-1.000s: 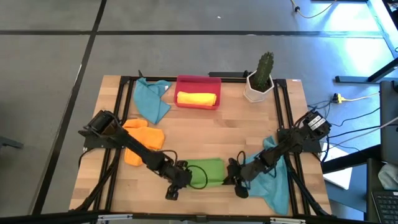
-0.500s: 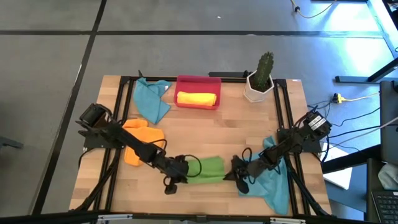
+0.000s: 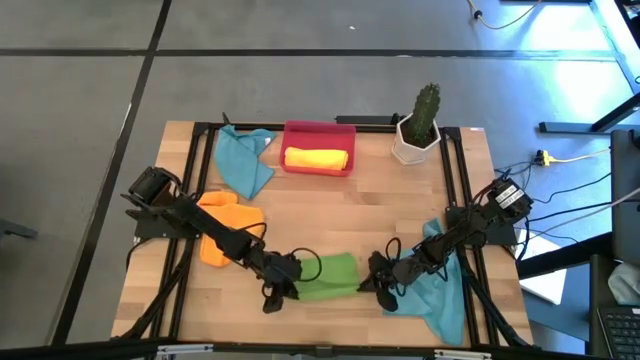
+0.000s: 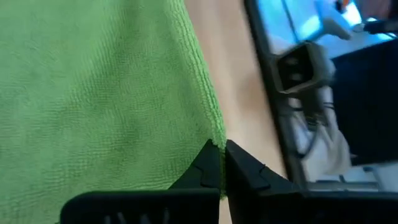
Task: Roll microfiber towels into tight, uniform cylinder then place into a basket
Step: Roll the green towel
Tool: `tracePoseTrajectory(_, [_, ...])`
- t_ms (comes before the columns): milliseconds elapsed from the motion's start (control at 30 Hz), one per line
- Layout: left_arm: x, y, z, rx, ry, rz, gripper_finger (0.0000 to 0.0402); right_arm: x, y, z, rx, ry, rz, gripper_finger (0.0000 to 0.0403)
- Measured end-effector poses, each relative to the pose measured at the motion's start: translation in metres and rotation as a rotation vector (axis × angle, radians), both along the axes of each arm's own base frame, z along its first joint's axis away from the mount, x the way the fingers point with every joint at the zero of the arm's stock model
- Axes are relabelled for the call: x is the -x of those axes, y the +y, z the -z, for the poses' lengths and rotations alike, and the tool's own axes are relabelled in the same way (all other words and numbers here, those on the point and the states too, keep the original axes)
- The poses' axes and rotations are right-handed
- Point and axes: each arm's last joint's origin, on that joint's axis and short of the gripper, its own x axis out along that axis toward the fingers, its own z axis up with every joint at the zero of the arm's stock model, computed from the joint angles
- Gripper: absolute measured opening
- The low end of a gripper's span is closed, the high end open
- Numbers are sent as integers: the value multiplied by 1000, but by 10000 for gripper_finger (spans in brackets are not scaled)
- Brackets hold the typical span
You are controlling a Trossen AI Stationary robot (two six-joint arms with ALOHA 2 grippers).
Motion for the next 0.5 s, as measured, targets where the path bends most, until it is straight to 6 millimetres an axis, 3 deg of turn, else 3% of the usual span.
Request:
tracePoseTrajectory(200, [3,-11,-4,-27,1,41,0,-14,17,-12,63,21,-56,2])
tracePoseTrajectory(500, [7,21,19,-77,110,-85,0,-21,-11,1,140,139,84,2])
